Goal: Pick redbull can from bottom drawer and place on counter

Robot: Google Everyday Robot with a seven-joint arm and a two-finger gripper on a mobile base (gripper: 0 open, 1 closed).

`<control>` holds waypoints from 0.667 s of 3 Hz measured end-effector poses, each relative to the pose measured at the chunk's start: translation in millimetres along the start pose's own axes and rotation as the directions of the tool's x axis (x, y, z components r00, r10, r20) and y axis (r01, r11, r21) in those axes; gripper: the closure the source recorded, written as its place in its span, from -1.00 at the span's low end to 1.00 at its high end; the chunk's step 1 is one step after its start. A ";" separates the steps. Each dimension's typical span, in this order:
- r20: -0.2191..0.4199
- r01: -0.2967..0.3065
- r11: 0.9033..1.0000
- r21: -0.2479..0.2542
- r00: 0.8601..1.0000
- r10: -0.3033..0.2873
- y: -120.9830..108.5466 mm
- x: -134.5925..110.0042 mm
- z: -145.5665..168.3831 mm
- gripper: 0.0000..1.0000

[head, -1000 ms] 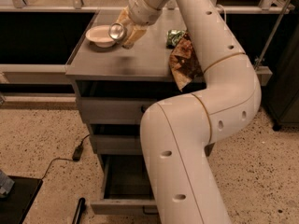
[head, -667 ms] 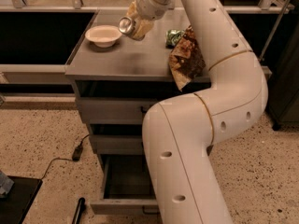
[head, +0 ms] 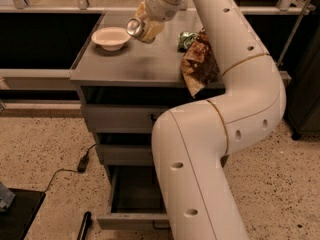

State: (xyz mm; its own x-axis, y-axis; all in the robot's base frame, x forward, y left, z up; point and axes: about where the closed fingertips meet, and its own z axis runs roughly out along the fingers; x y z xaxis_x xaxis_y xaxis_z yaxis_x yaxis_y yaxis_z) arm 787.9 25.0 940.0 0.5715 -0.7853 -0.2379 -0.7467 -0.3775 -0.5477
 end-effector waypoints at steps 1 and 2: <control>0.000 0.000 1.000 0.000 1.000 0.000 0.0 0.0 0.0 0.15; 0.000 0.000 1.000 0.000 1.000 0.000 0.0 0.0 0.0 -0.32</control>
Offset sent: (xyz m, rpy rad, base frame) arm 0.0000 0.0000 0.0000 0.0000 0.0000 0.0000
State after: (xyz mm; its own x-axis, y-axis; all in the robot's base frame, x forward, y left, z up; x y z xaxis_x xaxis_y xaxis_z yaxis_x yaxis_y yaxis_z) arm 787.9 25.0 940.0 0.5715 -0.7853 -0.2379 -0.7467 -0.3775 -0.5477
